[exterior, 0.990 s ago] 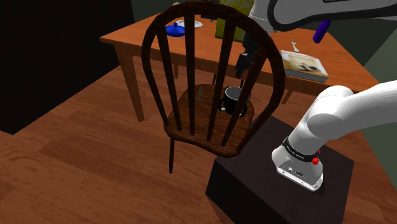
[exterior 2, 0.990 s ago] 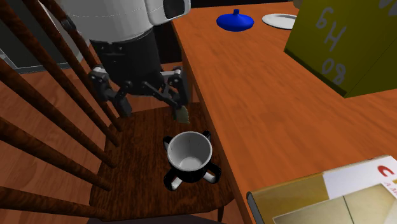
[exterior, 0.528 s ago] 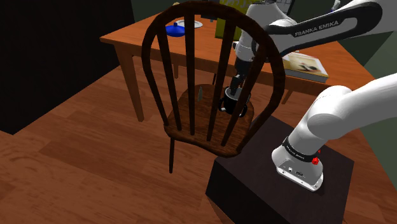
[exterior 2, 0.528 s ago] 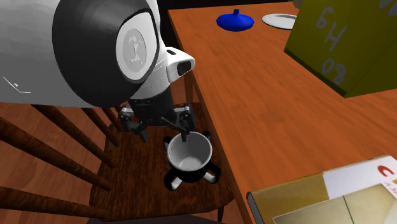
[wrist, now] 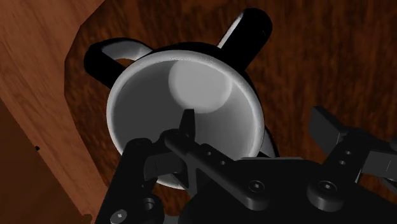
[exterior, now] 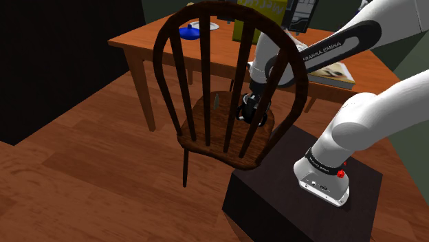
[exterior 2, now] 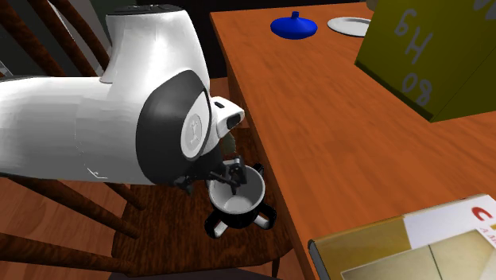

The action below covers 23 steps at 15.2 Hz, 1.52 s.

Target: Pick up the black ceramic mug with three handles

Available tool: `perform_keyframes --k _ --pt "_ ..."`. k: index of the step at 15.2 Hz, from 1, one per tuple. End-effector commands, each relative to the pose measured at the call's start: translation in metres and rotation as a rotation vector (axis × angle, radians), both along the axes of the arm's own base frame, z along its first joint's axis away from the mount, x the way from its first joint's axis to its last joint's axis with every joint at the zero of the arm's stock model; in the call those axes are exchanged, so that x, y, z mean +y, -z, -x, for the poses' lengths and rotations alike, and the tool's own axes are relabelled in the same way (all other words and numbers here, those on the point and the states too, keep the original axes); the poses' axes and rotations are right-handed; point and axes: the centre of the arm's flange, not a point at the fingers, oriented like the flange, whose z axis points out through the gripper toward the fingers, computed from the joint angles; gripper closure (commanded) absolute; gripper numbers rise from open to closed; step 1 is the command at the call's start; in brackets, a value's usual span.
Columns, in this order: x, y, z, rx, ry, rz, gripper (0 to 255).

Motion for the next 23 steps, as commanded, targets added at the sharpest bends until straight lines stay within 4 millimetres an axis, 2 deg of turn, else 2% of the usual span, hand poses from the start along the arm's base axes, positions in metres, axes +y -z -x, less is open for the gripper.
perform_keyframes --k 1,4,5,14,23 --pt "0.001 0.011 0.0 0.0 0.0 0.0 0" --pt "0.001 0.02 0.0 0.0 0.0 0.0 0" --pt "0.002 0.02 0.001 -0.001 0.0 0.0 255" --pt "0.001 0.02 0.0 0.0 0.0 0.0 255" --pt "0.001 -0.028 0.0 0.0 0.0 0.0 255"
